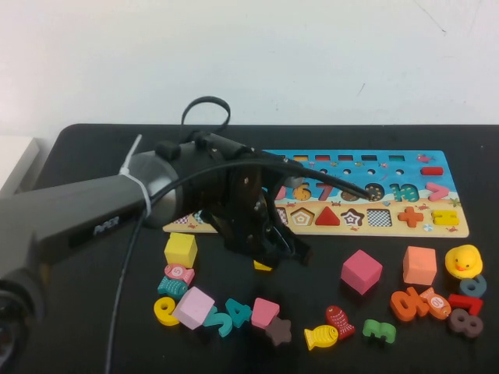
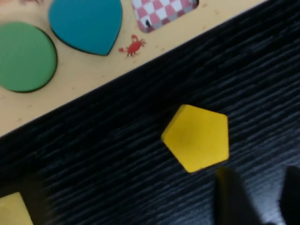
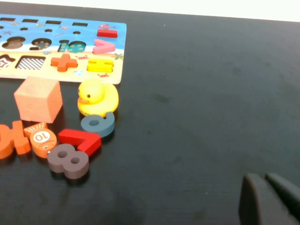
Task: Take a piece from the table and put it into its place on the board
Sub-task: Pick up the "Pentagon"
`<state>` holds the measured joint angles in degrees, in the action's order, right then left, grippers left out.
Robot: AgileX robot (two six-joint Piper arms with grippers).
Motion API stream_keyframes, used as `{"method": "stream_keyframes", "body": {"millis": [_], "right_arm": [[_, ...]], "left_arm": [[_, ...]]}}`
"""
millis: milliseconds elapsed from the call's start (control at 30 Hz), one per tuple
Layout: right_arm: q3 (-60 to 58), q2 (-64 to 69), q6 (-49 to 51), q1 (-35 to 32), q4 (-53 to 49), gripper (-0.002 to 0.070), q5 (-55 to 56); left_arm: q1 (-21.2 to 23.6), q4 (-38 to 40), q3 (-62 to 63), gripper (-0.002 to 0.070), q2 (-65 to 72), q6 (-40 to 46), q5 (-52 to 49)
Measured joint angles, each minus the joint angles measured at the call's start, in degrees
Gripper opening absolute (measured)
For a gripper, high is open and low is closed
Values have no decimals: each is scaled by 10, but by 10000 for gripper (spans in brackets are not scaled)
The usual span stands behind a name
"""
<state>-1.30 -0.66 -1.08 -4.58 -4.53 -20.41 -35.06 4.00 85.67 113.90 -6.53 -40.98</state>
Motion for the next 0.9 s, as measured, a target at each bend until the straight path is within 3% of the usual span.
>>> {"method": "stream_keyframes", "body": {"millis": [133, 267, 700, 900], "right_arm": [[0, 0, 0, 0, 0, 18, 0], [0, 0, 0, 0, 0, 19, 0], [0, 0, 0, 0, 0, 18, 0], [0, 0, 0, 0, 0, 19, 0]], "left_arm": [[-1, -10, 6, 405, 14, -8, 0], [-1, -30, 20, 463, 23, -14, 0], [-1, -53, 71, 470, 86, -15, -21], [-1, -56, 76, 391, 91, -15, -20]]}}
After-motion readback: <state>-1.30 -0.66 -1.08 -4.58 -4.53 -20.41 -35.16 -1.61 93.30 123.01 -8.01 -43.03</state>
